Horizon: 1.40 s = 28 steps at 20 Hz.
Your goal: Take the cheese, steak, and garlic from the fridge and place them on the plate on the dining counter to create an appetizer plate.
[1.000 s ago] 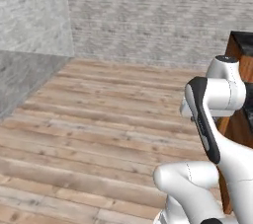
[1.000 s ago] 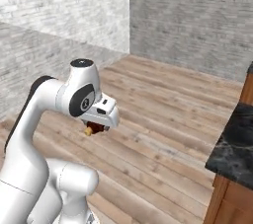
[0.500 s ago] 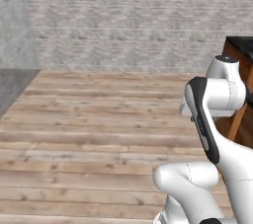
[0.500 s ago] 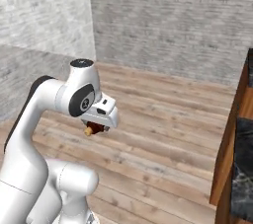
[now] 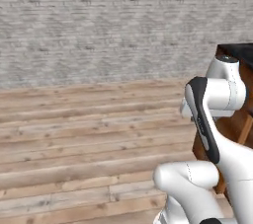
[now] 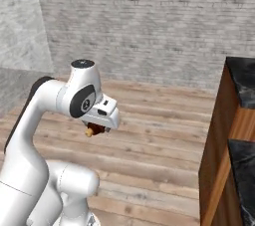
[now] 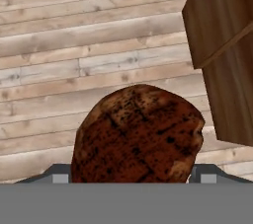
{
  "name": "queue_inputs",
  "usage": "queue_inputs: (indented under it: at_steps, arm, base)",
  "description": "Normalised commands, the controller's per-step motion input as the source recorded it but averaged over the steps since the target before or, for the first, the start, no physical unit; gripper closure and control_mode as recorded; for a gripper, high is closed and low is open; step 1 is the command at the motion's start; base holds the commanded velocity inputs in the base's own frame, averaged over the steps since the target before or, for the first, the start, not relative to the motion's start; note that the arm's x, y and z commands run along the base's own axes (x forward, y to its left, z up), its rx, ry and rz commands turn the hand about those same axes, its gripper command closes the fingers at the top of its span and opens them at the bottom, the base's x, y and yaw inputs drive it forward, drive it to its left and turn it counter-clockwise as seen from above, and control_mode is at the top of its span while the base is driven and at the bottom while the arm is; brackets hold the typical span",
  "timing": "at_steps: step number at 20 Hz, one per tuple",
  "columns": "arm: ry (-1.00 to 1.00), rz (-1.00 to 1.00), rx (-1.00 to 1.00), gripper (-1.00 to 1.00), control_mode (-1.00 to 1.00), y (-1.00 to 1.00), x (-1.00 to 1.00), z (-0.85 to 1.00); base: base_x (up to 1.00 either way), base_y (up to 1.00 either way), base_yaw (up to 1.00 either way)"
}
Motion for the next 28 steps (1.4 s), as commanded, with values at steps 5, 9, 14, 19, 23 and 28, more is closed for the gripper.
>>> queue_inputs:
  at_steps: [5, 9, 14, 19, 23, 28]
  arm:
    - [0.0, 0.0, 0.0, 1.0, 1.0, 0.0, 0.0, 0.0]
    - [0.0, 0.0, 0.0, 1.0, 1.0, 0.0, 0.0, 0.0]
    - [0.0, 0.0, 0.0, 1.0, 1.0, 0.0, 0.0, 0.0]
    - [0.0, 0.0, 0.0, 1.0, 1.0, 0.0, 0.0, 0.0]
    - [0.0, 0.0, 0.0, 1.0, 1.0, 0.0, 0.0, 0.0]
    - [0.0, 0.0, 0.0, 1.0, 1.0, 0.0, 0.0, 0.0]
  base:
    - [1.0, 0.41, -0.38]
    - [1.0, 0.5, -0.38]
    - [1.0, 0.53, -0.39]
    - [1.0, 0.5, -0.39]
    - [1.0, 0.47, -0.39]
    - [1.0, 0.49, -0.4]
